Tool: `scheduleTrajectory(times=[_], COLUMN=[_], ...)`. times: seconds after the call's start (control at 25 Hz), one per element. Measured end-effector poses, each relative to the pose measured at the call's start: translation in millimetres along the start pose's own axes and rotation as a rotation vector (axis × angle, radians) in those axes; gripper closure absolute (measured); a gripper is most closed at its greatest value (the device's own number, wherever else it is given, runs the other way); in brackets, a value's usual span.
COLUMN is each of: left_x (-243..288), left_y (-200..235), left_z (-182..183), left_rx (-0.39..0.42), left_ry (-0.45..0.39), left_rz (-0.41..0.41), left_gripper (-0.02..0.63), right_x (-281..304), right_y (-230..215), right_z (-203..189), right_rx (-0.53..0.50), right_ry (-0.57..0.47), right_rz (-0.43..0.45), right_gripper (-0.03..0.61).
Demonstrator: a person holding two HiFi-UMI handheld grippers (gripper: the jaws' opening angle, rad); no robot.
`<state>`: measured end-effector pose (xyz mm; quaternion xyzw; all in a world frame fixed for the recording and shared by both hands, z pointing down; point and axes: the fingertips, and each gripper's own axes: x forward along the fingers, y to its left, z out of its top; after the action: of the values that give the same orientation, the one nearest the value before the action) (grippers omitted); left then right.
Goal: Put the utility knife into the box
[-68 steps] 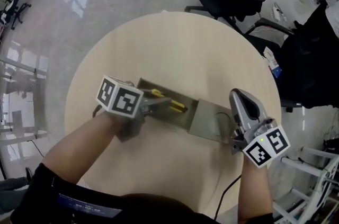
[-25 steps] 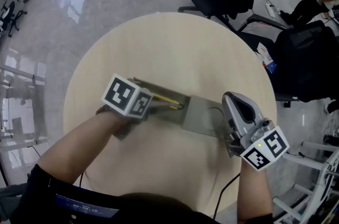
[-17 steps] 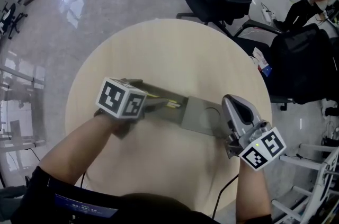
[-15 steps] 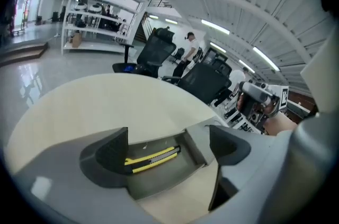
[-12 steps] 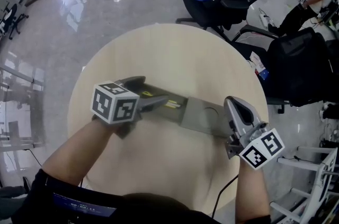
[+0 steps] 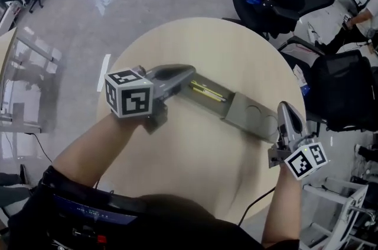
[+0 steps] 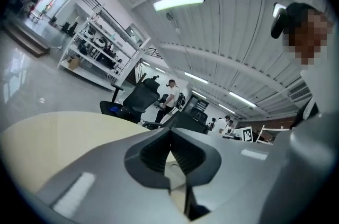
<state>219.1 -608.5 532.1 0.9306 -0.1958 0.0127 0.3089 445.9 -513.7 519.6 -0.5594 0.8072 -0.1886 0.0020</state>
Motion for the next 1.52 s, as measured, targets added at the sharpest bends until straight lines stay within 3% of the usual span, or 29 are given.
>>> scheduleTrajectory(times=[0.36, 0.8, 1.16, 1.52], left_x=[-94, -177, -190, -181], left_y=[-38, -84, -144, -263], left_z=[39, 74, 72, 32], left_rx=[0.006, 0.075, 0.106, 0.085], left_ry=[-0.12, -0.134, -0.184, -0.283], left_rz=[-0.064, -0.149, -0.134, -0.069], left_gripper=[0.614, 0.614, 0.614, 0.614], right_x=[-26, -73, -129, -220], right_y=[64, 140, 135, 115], right_z=[20, 43, 45, 22], right_rx=[0.008, 0.039, 0.063, 0.1], right_ry=[-0.023, -0.08, -0.095, -0.051], right_rz=[-0.027, -0.111, -0.076, 0.056], right_gripper=[0.565, 0.565, 0.565, 0.565])
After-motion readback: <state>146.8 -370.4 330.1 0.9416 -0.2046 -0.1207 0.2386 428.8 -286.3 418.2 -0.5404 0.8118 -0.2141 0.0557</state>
